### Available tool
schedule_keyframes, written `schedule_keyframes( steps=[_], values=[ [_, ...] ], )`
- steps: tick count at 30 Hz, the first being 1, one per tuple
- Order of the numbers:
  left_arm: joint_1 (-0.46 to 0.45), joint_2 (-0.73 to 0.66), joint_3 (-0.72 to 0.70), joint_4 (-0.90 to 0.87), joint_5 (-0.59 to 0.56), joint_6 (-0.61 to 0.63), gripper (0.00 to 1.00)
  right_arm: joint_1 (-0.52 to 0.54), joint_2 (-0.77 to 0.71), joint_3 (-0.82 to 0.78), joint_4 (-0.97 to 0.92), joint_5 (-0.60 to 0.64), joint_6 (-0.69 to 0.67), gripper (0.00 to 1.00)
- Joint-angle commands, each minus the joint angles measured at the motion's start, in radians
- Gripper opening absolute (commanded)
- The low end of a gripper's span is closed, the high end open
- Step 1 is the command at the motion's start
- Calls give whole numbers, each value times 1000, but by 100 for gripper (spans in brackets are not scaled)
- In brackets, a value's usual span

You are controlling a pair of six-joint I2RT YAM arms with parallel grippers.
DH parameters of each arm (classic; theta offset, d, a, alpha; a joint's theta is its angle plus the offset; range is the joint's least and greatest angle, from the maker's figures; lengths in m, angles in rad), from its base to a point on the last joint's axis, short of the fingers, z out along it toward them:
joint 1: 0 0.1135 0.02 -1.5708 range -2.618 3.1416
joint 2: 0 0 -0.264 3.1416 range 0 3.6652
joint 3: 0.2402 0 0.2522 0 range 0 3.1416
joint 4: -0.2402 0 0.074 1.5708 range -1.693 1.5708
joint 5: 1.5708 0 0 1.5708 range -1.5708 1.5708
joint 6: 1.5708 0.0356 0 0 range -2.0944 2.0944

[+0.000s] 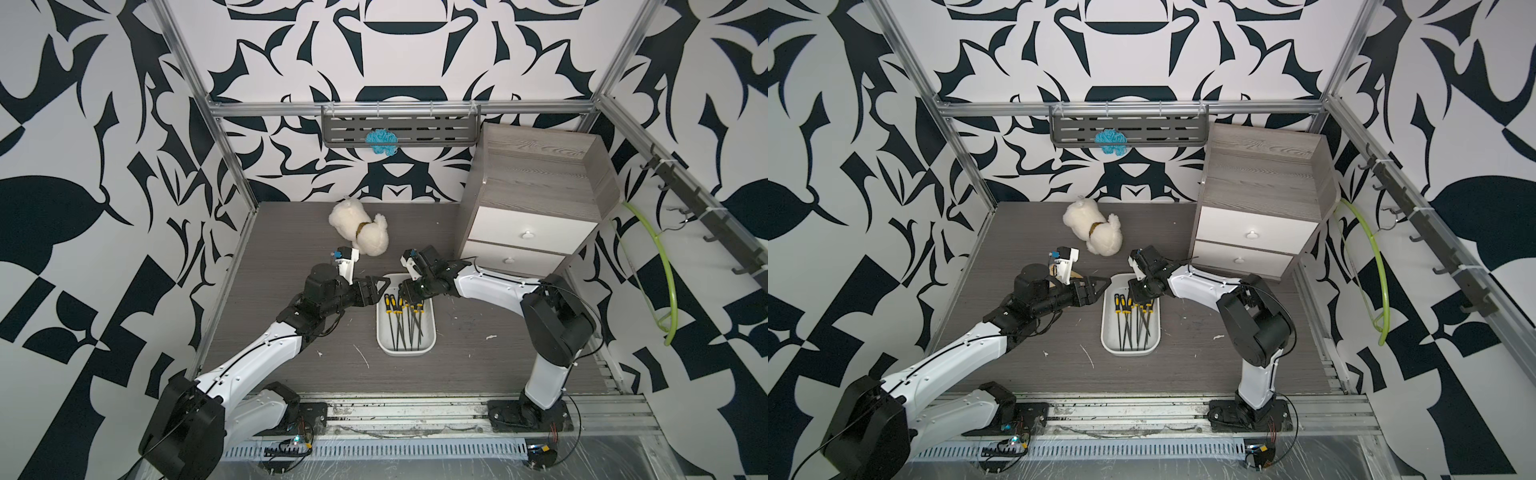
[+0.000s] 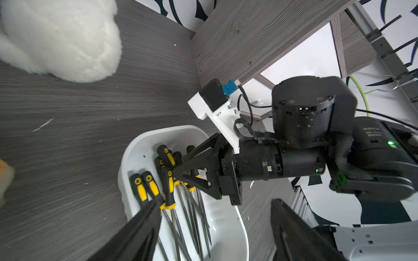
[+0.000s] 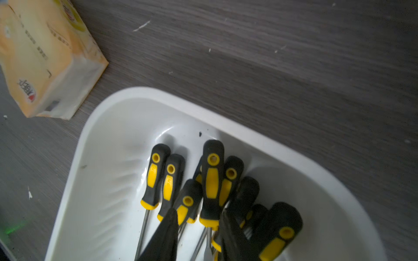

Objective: Take the file tool out of the storage box
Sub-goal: Pick up the file tool from the storage box.

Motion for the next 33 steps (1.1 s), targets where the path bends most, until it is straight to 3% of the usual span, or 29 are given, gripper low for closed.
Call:
schedule_keyframes(
  steps=[1, 7, 25, 33],
  values=[
    [0, -16, 9, -23, -21, 12, 82, 20, 22, 73, -12, 60, -36, 36],
    [0, 26, 15, 2, 22, 1, 82, 39, 60, 107, -53, 178, -62, 35],
    [0, 61, 33, -20, 39, 6, 82, 80, 155, 185, -125, 232, -90, 28],
    [-1, 44, 36, -33, 34, 12, 82, 96, 99, 169, -110, 242, -91, 21]
  ],
)
